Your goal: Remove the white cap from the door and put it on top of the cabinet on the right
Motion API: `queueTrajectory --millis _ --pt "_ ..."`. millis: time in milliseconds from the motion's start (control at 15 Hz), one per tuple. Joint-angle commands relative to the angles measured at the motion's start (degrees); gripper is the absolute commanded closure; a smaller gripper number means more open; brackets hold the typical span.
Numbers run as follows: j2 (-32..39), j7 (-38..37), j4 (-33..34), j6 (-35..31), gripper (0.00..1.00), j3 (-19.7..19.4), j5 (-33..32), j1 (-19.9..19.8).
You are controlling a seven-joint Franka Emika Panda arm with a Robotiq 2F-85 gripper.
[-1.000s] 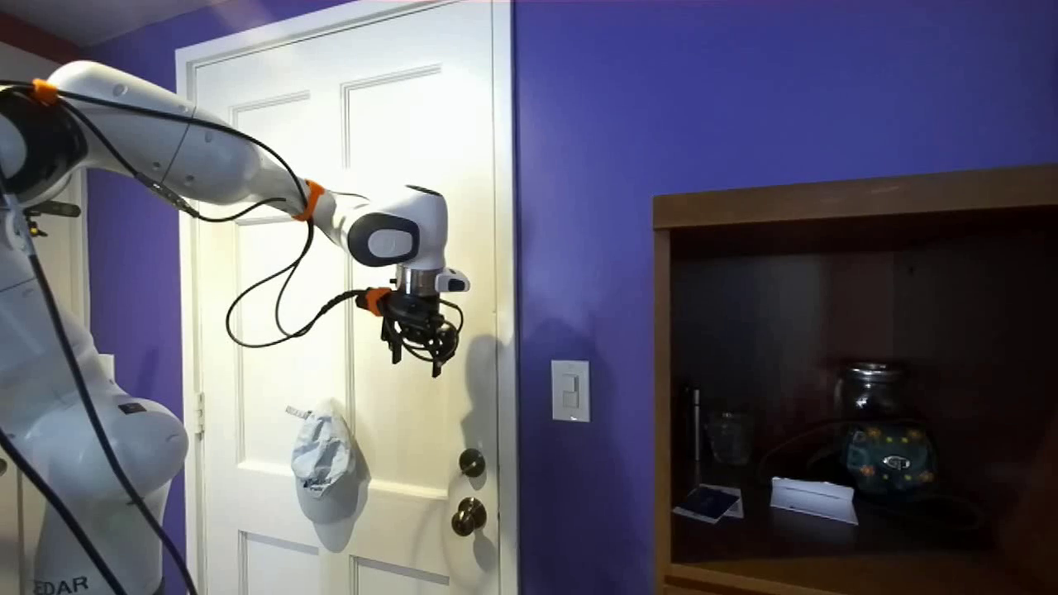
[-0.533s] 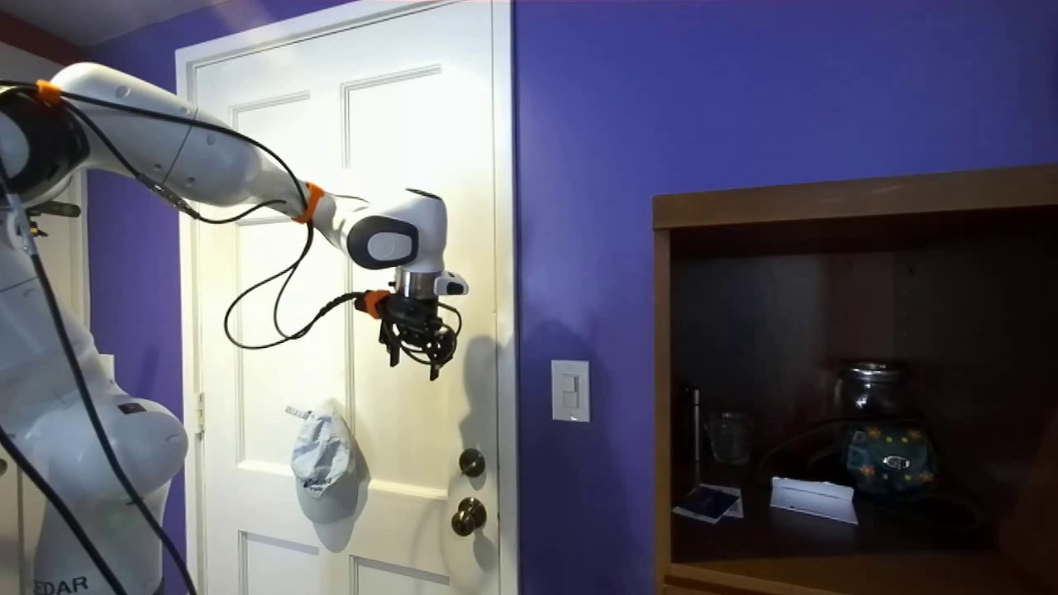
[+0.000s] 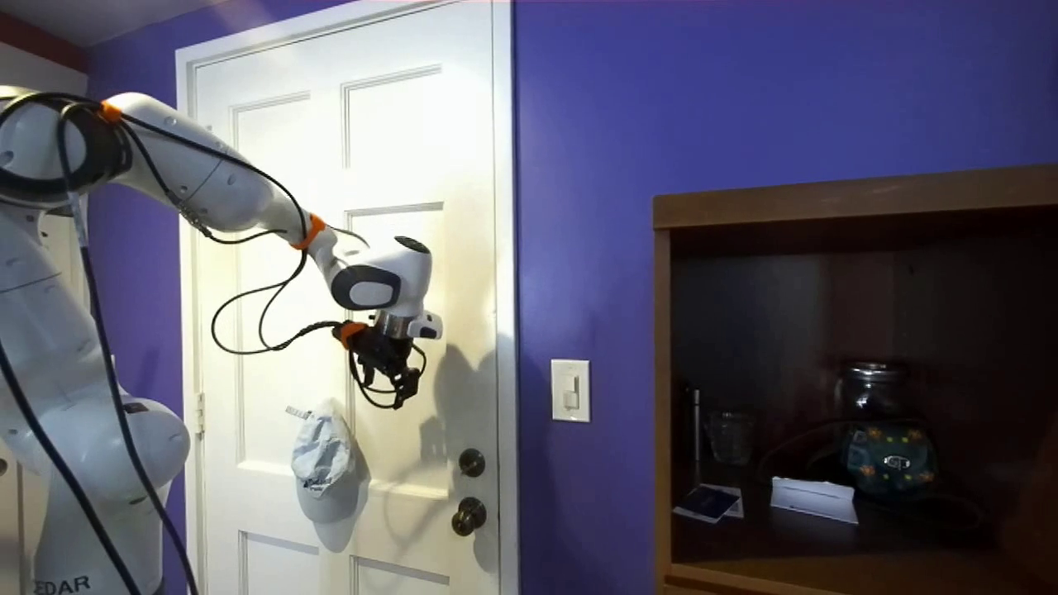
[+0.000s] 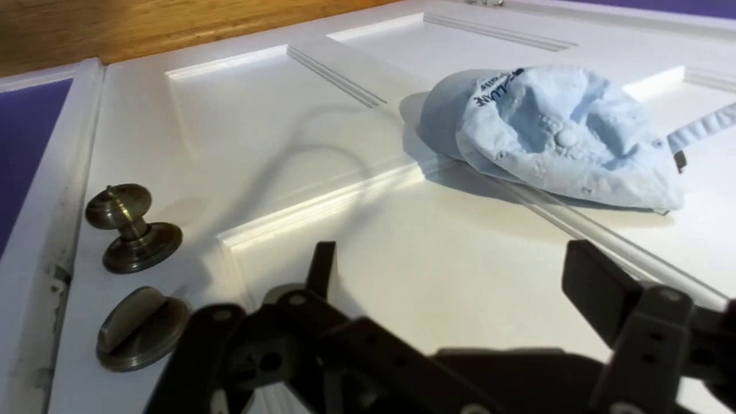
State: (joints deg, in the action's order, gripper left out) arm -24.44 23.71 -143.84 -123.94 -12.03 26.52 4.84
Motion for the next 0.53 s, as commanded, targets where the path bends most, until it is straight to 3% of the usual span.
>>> queueTrajectory --millis 0,200,467 --pt "1.77 -7.17 -3.98 -9.77 0.00 3.91 8.09 0.73" --pt "3.03 -10.41 -6.06 -12.67 0.00 6.00 12.90 1.62" --pt "4.36 -8.40 -6.88 -9.08 0.00 5.79 20.43 2.34"
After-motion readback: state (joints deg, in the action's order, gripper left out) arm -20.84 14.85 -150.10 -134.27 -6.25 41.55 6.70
